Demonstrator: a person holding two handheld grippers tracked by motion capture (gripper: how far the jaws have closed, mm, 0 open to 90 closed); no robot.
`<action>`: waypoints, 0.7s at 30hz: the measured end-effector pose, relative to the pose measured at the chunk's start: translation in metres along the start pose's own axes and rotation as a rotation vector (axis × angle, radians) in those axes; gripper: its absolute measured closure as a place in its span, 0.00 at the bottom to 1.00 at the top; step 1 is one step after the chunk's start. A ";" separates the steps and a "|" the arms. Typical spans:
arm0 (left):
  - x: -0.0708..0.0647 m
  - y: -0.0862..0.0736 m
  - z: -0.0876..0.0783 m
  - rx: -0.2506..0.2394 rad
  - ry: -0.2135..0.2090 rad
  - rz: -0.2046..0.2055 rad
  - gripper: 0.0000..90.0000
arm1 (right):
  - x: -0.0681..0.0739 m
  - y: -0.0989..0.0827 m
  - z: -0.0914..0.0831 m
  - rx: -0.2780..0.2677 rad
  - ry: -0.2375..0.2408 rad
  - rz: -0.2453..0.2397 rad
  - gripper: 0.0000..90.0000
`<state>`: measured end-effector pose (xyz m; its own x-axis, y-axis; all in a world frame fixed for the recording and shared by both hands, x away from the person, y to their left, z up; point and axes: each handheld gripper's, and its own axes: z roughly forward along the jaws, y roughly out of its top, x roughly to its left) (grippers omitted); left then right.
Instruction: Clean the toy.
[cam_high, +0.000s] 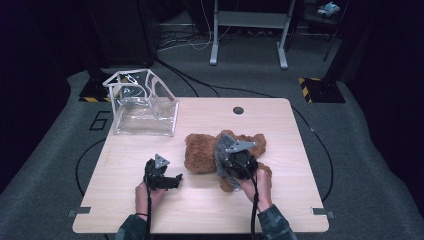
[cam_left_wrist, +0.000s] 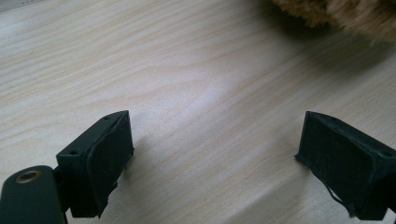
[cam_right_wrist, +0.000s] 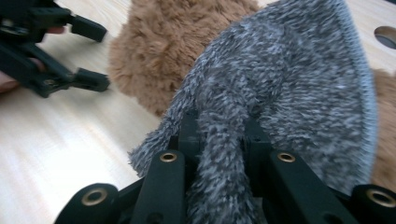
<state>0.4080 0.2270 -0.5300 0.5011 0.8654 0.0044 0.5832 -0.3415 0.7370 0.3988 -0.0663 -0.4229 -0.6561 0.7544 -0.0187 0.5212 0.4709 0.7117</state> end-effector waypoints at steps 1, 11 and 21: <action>0.000 0.000 0.000 0.004 -0.002 0.001 0.11 | 0.001 0.000 0.005 0.012 -0.003 -0.002 0.84; 0.000 0.000 0.000 0.004 -0.002 0.001 0.11 | 0.016 -0.023 0.014 0.087 0.017 -0.038 0.84; 0.000 0.000 0.000 0.005 -0.002 0.001 0.11 | 0.024 -0.055 0.025 0.180 0.094 -0.034 0.85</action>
<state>0.4080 0.2272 -0.5297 0.5027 0.8645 0.0039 0.5857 -0.3439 0.7339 0.3681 -0.0626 -0.4794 -0.7189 0.6945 0.0309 0.5811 0.5759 0.5750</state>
